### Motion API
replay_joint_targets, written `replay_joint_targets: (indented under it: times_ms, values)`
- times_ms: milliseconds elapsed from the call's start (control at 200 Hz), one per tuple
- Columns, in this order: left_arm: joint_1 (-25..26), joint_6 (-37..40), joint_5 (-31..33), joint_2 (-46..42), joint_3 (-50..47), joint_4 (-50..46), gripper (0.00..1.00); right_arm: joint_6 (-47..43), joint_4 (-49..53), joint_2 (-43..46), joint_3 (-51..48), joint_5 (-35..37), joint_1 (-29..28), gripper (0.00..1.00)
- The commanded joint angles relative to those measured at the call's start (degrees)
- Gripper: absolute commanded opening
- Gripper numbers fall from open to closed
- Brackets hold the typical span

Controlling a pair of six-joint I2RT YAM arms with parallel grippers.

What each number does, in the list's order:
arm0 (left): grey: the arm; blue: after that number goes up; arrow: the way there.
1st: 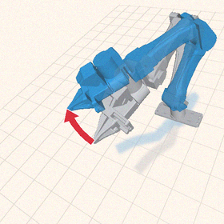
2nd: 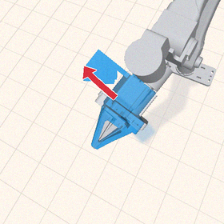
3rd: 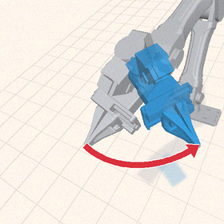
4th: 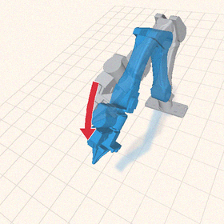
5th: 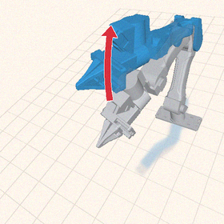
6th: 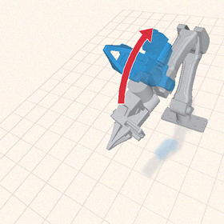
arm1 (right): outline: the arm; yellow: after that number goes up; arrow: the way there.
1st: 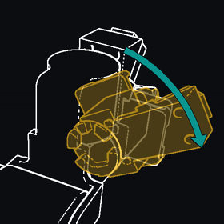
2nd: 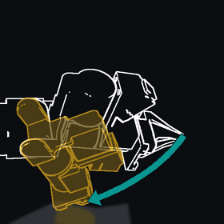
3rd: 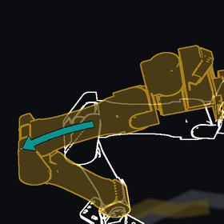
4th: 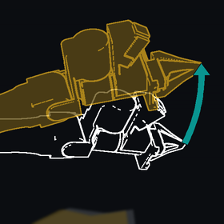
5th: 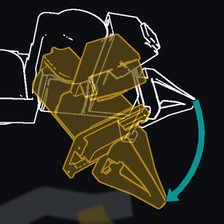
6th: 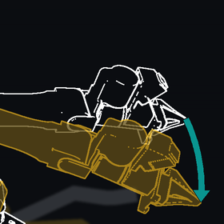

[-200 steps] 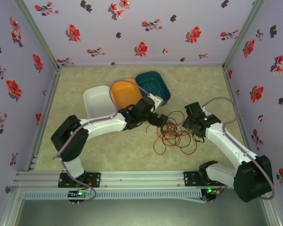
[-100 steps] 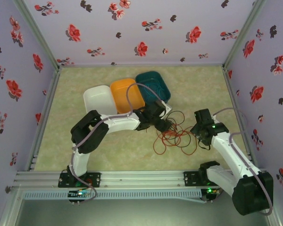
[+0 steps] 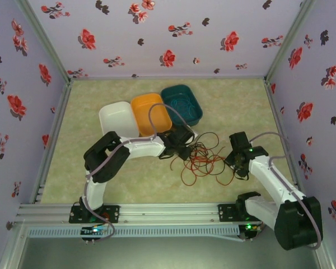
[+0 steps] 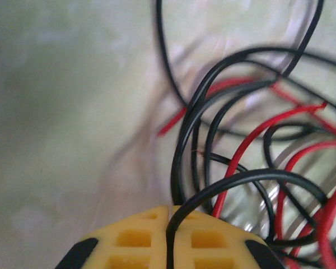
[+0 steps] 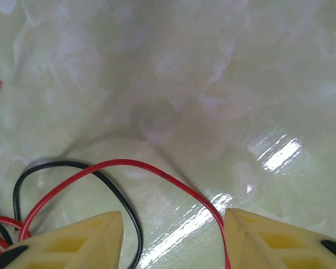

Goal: Untangle the cables

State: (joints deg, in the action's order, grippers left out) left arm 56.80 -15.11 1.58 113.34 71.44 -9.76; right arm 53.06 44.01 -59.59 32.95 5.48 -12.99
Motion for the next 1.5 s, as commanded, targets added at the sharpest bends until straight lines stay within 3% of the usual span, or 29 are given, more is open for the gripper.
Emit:
replay_joint_targets:
  times_ms: [0, 400, 685, 845, 1110, 1200, 1495]
  values:
    - [-1.4, -3.2, 1.7, -4.3, -3.3, -2.5, 0.07, -1.6, -0.8, -2.2, -0.4, -3.0, 0.5, 0.5]
    - [-3.2, -4.9, 5.2, -13.0, -10.4, -6.5, 0.05, -2.2, -7.2, -6.9, -0.7, -8.6, -2.7, 0.49]
    - [-5.3, -6.0, 5.2, -16.9, -14.8, -7.2, 0.06, -5.1, -8.5, -13.0, 3.9, -4.2, -11.2, 0.59]
    - [-5.8, -6.2, 4.6, -17.6, -14.8, -6.3, 0.09, -6.9, -6.9, -17.0, 6.2, -0.9, -11.7, 0.66]
    - [-5.9, -7.0, 3.8, -17.4, -14.4, -5.7, 0.1, -4.4, -8.0, -20.4, 5.3, 2.0, -11.3, 0.6]
    - [-5.9, -7.0, 3.8, -17.5, -14.3, -6.0, 0.1, -3.0, -9.5, -20.9, 4.0, 1.0, -10.5, 0.53]
    - [-6.0, -6.9, 3.7, -18.9, -14.4, -6.4, 0.06, -1.9, -9.6, -16.4, 1.8, 0.0, -5.7, 0.06]
